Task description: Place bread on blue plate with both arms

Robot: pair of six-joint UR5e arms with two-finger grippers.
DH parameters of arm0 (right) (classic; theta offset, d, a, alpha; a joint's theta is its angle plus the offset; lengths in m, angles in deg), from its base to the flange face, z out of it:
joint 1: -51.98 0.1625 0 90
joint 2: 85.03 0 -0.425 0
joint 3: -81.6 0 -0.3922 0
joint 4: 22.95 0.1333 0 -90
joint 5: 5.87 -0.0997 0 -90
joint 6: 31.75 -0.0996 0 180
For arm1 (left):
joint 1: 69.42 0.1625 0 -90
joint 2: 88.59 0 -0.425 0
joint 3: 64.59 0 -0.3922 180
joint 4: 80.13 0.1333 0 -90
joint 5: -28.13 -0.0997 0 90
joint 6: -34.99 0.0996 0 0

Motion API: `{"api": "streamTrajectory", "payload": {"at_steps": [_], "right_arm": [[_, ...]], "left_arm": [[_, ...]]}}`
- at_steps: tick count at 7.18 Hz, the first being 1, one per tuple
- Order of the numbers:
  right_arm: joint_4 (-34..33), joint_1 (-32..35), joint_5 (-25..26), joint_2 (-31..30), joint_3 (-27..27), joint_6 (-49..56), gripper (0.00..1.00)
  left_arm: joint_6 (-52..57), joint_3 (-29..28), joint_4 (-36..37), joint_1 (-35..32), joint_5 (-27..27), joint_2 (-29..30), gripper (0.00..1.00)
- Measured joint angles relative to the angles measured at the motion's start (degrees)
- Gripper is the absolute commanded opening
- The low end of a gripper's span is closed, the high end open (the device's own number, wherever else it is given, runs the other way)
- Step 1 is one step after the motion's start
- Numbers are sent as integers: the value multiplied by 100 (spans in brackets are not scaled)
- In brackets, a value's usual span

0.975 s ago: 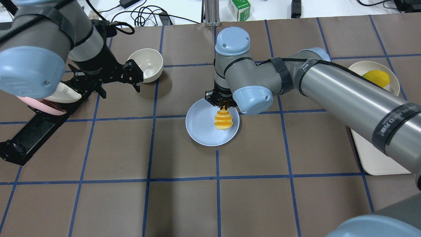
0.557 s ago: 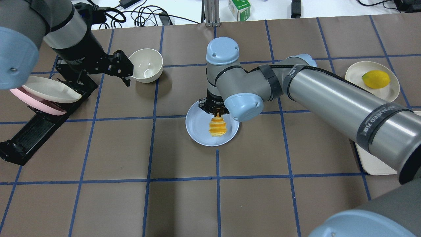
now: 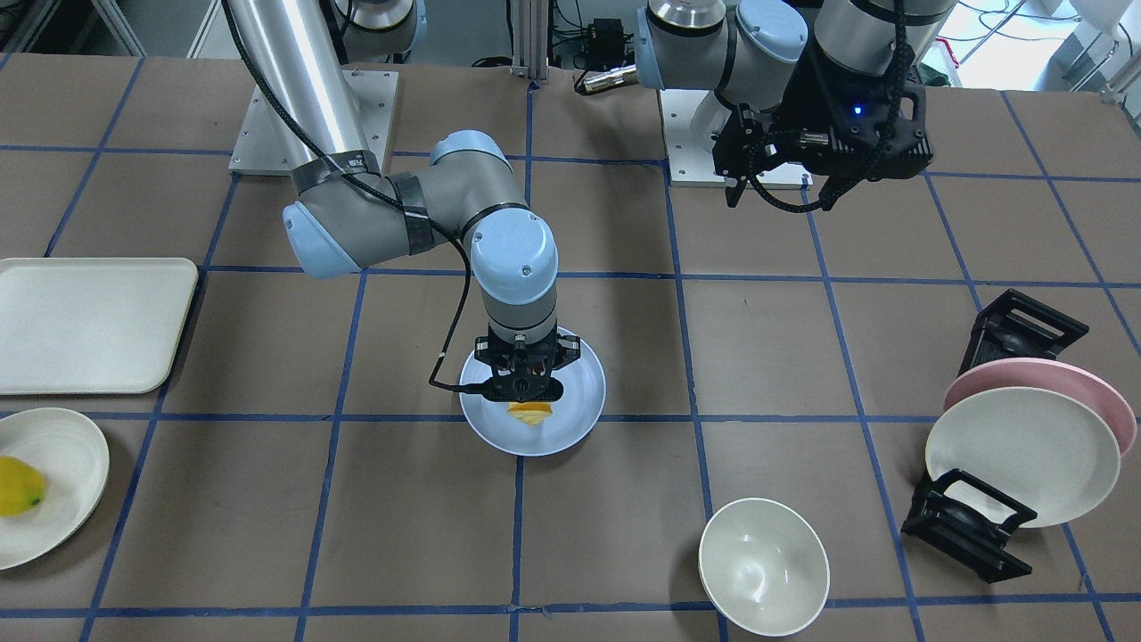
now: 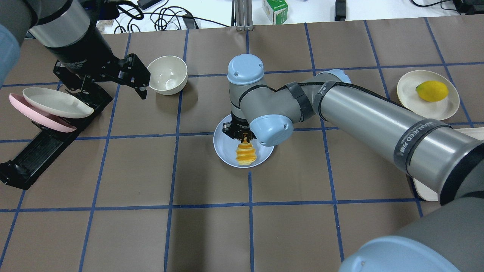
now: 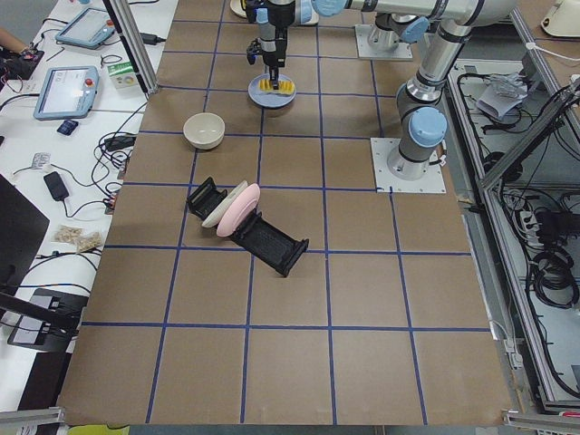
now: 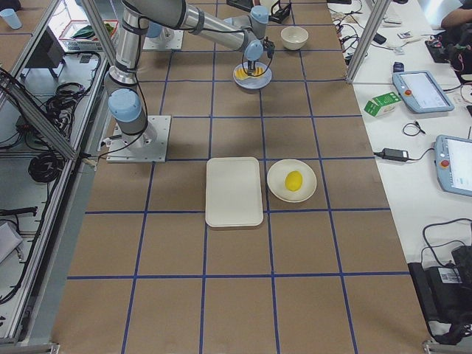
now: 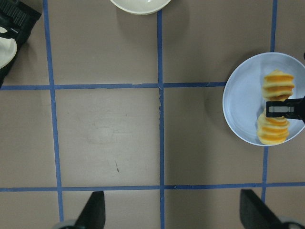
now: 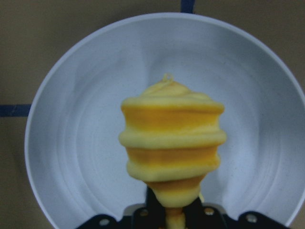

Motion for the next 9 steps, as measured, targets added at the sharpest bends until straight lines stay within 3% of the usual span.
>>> {"api": "streamTrajectory", "payload": {"at_steps": [4, 6, 9], "right_arm": [[-138, -2, -252, -37, -17, -68, 100], [-43, -107, -220, -280, -22, -23, 100], [1091, -874, 104, -1217, -36, 620, 100]], "left_arm": [[-24, 78, 37, -31, -45, -48, 100], [4, 50, 394, -83, -101, 14, 100], [6, -123, 941, -93, -283, 195, 100]]}}
